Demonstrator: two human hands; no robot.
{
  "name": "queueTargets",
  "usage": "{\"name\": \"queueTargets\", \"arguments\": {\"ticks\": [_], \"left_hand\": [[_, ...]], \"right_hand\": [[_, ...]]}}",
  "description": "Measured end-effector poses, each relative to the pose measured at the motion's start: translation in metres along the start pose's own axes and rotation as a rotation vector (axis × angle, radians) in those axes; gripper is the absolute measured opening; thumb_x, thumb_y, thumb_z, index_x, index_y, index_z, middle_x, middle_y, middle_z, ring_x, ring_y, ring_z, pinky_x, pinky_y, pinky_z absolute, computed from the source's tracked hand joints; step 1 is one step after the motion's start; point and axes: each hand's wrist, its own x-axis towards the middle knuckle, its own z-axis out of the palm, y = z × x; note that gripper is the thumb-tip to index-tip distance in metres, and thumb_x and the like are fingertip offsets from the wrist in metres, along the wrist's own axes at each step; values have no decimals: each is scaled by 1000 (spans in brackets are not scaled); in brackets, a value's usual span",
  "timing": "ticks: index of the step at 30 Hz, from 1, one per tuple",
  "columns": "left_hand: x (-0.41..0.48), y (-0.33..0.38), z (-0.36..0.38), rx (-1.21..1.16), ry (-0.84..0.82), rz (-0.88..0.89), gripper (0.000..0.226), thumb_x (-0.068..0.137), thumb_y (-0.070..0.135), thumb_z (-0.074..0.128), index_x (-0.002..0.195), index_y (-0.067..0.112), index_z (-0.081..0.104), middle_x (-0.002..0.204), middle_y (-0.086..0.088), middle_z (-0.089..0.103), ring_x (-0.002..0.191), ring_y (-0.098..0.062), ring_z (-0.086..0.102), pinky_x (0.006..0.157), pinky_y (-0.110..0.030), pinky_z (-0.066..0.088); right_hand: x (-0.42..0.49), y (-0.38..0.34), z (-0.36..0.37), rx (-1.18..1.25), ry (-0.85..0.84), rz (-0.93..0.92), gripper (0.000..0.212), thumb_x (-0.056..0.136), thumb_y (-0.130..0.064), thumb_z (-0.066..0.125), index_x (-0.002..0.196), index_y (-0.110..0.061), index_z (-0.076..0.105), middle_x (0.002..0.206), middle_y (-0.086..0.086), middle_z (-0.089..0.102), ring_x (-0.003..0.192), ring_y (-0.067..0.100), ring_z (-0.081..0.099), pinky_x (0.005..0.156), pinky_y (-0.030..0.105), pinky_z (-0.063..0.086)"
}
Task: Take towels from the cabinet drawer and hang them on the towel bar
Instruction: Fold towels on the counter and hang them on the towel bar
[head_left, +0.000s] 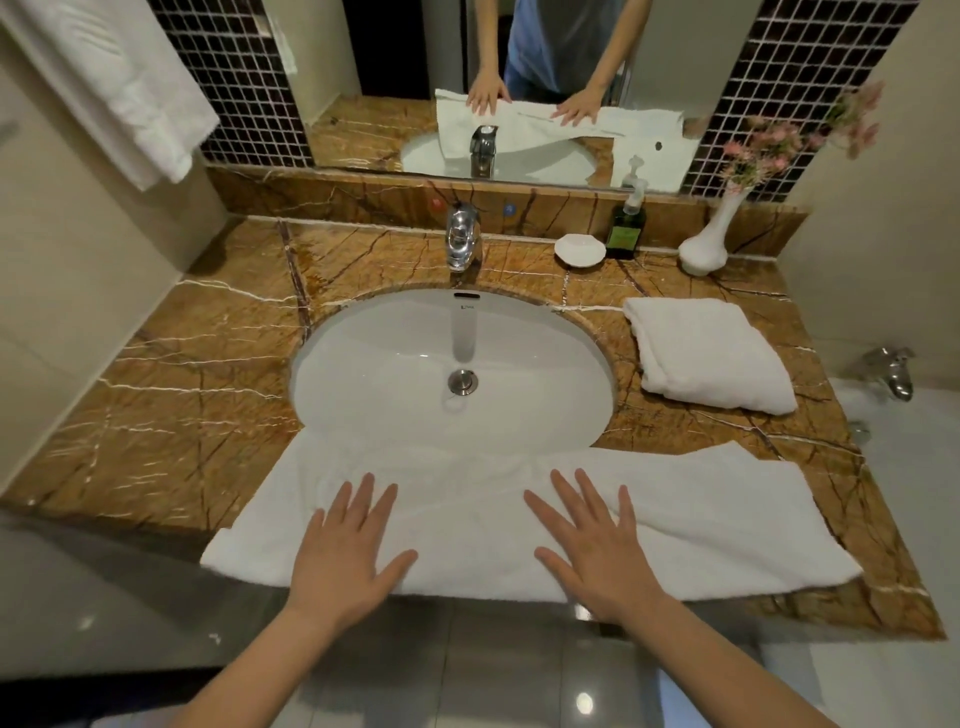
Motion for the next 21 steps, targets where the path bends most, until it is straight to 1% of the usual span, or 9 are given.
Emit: {"name": "queueTargets", "arguments": {"ticks": [4,6,9,11,12,14,16,19,21], "left_hand": [[-8,1,3,9,7,-13,91,71,78,-13,150,34,-6,158,1,-12,147,-24,-2,117,-44,11],[-6,3,-3,13,4,-10,88,75,76,-7,151,33,2,160,0,-3,147,-25,3,117,-44,14],[-3,16,-21,-16,69,15,81,84,69,8,142,23,40,151,-9,36,137,-30,36,110,-44,32],[0,32,-30,-38,195,116,63,88,55,25,117,16,64,121,-10,63,107,-29,62,90,-41,49],[3,43,-31,-61,257,165,53,88,49,30,108,16,68,108,-7,68,94,-26,66,79,-38,53],[12,71,-35,-138,253,218,43,88,42,36,105,18,68,100,0,68,85,-21,65,70,-34,52],[25,101,-35,-210,227,240,37,91,39,43,116,21,64,109,3,66,93,-20,62,75,-32,49],[47,148,-34,-245,202,282,40,92,42,44,127,25,55,119,6,61,103,-17,58,80,-30,45],[62,174,-32,-247,171,281,41,91,45,46,128,28,51,120,7,59,105,-16,54,80,-29,44]], "right_hand": [[-2,0,-3,1,-13,-11,57,87,-64,-5,139,-51,-26,157,-8,-23,143,21,-29,110,53,-19],[-3,-1,-5,16,-21,-12,56,91,-64,1,139,-51,-26,158,-8,-24,143,21,-28,111,53,-17],[-4,1,-10,97,-18,-32,56,97,-58,13,147,-49,-13,160,-8,-15,146,18,-21,113,52,-14],[-4,11,-18,184,25,-42,53,100,-50,19,151,-46,4,162,-9,3,148,14,-5,115,47,-4],[-3,20,-24,197,79,-42,50,102,-44,23,151,-42,15,160,-8,16,147,13,7,115,43,4],[-2,46,-33,204,231,-9,41,102,-33,34,143,-33,41,146,-7,43,136,14,35,109,36,24],[-3,82,-43,221,336,102,30,101,-26,42,126,-27,59,124,-7,60,116,15,52,94,31,38],[-5,140,-53,180,307,214,26,93,-11,52,115,-22,62,111,-1,62,106,23,55,83,34,46],[-5,169,-57,72,209,180,43,88,-7,53,129,-21,55,123,2,57,113,25,52,88,35,44]]}}
